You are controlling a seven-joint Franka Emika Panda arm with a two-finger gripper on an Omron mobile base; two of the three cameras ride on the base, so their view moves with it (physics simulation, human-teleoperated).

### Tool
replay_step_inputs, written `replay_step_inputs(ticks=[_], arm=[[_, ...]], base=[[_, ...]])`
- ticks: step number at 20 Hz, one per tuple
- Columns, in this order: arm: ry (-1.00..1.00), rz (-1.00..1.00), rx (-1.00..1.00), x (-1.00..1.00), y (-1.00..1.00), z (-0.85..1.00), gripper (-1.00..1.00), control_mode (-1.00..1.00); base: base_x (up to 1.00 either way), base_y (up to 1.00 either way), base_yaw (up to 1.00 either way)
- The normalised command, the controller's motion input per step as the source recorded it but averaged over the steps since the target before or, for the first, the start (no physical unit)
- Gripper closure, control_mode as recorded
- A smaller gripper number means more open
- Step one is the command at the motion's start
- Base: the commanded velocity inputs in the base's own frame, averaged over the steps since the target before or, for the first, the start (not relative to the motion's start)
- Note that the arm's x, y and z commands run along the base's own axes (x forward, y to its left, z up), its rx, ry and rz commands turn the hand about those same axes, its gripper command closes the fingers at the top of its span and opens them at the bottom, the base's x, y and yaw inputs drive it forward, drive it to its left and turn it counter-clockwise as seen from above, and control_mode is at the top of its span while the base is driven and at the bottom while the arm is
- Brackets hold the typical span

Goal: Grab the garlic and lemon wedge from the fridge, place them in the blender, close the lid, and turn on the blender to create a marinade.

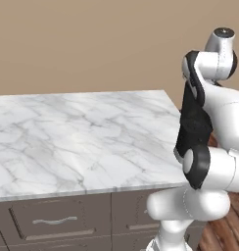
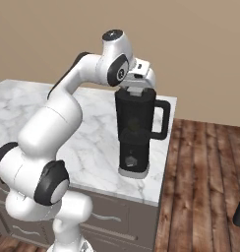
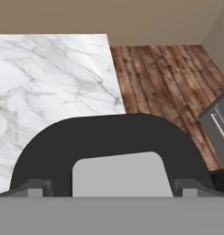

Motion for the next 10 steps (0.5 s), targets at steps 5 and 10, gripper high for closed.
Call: replay_step_inputs(ticks=[5, 10], arm=[[0.02, -0.04, -0.01, 0.0, 0.02, 0.24, -1.0, -1.0], [0.0, 0.0, 0.0, 0.0, -0.11, 0.13, -1.0, -1.0]], base=[[0.0, 0.0, 0.0], [0.0, 0.0, 0.0]])
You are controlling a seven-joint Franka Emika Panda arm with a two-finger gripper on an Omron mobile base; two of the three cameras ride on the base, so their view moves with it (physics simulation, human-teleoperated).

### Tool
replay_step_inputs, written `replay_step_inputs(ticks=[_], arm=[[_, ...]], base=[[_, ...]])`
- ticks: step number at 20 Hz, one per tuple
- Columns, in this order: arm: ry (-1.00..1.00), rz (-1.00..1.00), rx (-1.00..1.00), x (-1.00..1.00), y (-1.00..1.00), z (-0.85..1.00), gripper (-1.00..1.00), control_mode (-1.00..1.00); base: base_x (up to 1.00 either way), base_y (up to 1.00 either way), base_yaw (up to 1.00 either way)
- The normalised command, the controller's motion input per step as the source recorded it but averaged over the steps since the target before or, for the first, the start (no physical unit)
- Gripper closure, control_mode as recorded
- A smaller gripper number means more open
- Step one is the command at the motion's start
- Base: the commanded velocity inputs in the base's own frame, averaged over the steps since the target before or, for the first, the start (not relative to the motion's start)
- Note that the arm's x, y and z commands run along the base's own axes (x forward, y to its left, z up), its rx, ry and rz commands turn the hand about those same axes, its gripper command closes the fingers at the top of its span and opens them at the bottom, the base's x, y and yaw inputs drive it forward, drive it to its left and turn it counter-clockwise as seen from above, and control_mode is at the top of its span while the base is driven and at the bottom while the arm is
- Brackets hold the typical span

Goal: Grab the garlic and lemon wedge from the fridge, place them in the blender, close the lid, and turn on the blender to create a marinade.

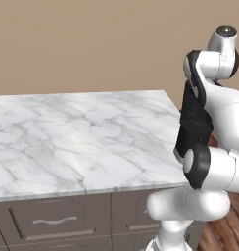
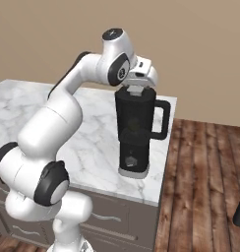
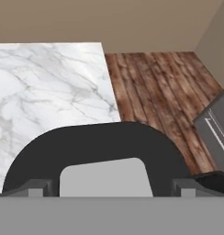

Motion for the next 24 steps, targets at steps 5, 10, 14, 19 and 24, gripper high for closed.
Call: replay_step_inputs(ticks=[5, 10, 14, 19, 24], arm=[[-0.02, 0.0, 0.0, -0.17, 0.0, 0.46, -1.0, -1.0], [-0.15, 0.0, 0.04, -0.89, 0.14, 0.1, -1.0, -1.0], [-0.24, 0.0, 0.07, -1.0, 0.21, -0.06, -1.0, -1.0], [-0.27, 0.21, 0.0, -1.0, 0.02, -0.69, -1.0, -1.0], [-0.21, 0.47, 0.0, -1.0, 0.0, -1.0, -1.0, -1.0]], base=[[0.0, 0.0, 0.0], [0.0, 0.0, 0.0], [0.0, 0.0, 0.0], [0.0, 0.0, 0.0], [0.0, 0.0, 0.0]])
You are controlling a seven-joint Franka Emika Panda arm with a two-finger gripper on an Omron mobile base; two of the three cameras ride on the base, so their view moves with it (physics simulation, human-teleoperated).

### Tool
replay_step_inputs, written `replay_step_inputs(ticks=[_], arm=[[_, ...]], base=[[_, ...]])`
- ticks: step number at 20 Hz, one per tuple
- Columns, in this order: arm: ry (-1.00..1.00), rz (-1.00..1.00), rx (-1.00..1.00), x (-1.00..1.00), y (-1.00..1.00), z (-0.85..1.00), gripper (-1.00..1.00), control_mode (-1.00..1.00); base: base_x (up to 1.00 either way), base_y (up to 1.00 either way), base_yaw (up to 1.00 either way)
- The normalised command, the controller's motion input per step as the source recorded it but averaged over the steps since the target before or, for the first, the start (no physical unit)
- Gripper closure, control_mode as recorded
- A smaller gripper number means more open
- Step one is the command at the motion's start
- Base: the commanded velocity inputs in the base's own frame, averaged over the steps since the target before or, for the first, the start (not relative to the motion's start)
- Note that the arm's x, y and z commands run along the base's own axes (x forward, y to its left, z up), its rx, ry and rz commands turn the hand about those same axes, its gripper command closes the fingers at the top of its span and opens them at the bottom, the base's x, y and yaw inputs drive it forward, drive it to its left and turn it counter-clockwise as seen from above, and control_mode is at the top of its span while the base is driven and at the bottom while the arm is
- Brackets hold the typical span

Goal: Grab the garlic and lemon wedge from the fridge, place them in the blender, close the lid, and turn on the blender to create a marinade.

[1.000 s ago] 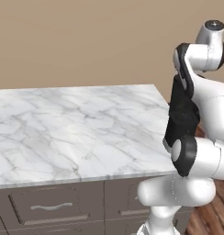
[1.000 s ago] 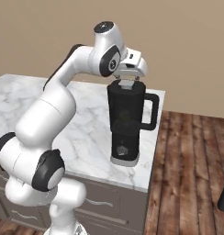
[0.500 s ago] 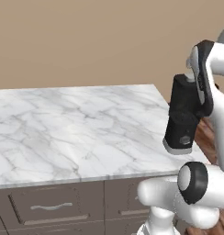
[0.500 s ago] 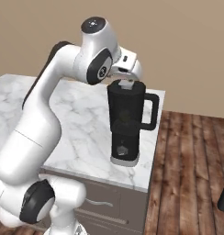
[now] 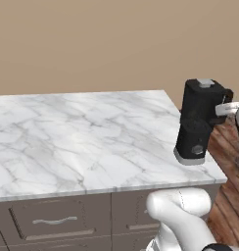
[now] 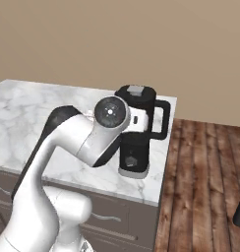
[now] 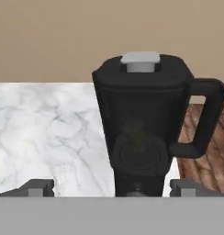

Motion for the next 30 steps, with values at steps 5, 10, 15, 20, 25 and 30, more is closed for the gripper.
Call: replay_step_inputs(ticks=[5, 10, 15, 20, 25, 30], arm=[[-0.12, 0.54, 0.0, -0.39, -0.18, -0.83, -1.0, -1.0], [-0.22, 0.41, 0.0, 0.0, -0.12, -0.6, -1.0, -1.0], [-0.35, 0.11, 0.0, 0.0, -0.01, -0.37, -1.0, -1.0], [-0.22, 0.01, 0.0, 0.13, 0.05, -0.31, -1.0, -1.0], [-0.02, 0.17, 0.0, 0.0, 0.27, -0.37, -1.0, -1.0], [-0.03, 0.04, 0.0, 0.31, 0.0, -0.05, -1.0, -1.0]], base=[[0.0, 0.0, 0.0], [0.0, 0.0, 0.0], [0.0, 0.0, 0.0], [0.0, 0.0, 0.0], [0.0, 0.0, 0.0], [0.0, 0.0, 0.0]])
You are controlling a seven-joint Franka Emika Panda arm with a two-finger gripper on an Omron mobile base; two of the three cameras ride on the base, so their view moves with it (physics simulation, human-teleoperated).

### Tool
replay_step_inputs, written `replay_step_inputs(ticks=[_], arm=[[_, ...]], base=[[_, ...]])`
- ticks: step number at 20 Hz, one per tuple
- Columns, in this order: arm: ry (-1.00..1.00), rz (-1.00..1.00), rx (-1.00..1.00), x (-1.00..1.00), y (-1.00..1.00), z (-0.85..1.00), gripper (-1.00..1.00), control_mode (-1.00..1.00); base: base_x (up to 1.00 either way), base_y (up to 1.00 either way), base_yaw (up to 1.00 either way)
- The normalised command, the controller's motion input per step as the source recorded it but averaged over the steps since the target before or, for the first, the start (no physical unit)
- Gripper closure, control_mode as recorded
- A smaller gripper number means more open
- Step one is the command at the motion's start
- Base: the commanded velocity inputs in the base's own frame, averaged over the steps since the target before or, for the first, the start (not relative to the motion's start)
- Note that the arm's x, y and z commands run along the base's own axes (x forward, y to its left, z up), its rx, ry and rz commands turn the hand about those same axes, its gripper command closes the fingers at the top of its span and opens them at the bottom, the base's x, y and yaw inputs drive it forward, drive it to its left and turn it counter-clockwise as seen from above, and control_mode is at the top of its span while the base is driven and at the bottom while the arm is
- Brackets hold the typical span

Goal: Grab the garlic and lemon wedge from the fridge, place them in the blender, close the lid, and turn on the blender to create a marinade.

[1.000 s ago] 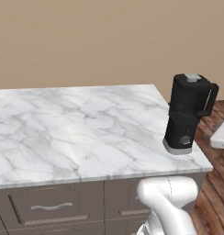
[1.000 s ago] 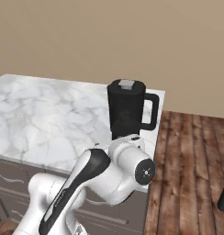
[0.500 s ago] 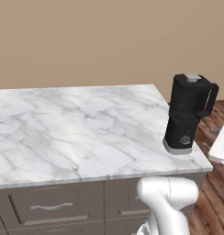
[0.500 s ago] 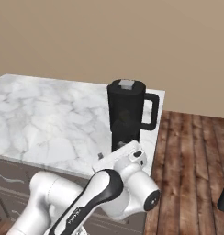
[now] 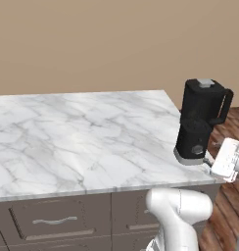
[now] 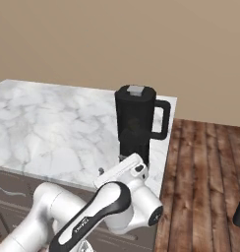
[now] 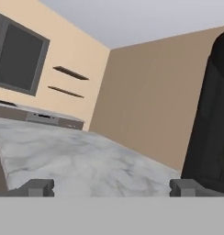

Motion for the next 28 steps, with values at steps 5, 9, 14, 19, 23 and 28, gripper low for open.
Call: replay_step_inputs(ticks=[5, 9, 14, 19, 23, 28], arm=[[0.0, 0.0, 0.0, 0.47, -0.14, -0.1, -1.0, -1.0], [0.0, 0.0, 0.0, 0.28, -0.26, -0.26, -1.0, -1.0], [0.0, 0.0, 0.0, 0.38, -0.13, -0.27, -1.0, -1.0], [0.0, 0.0, 0.0, 0.43, -0.08, -0.27, -1.0, -1.0], [0.0, 0.0, 0.0, 0.42, -0.14, -0.19, -1.0, -1.0], [0.0, 0.0, 0.0, 0.35, -0.16, -0.22, -1.0, -1.0]], base=[[0.0, 0.0, 0.0], [0.0, 0.0, 0.0], [0.0, 0.0, 0.0], [0.0, 0.0, 0.0], [0.0, 0.0, 0.0], [0.0, 0.0, 0.0]])
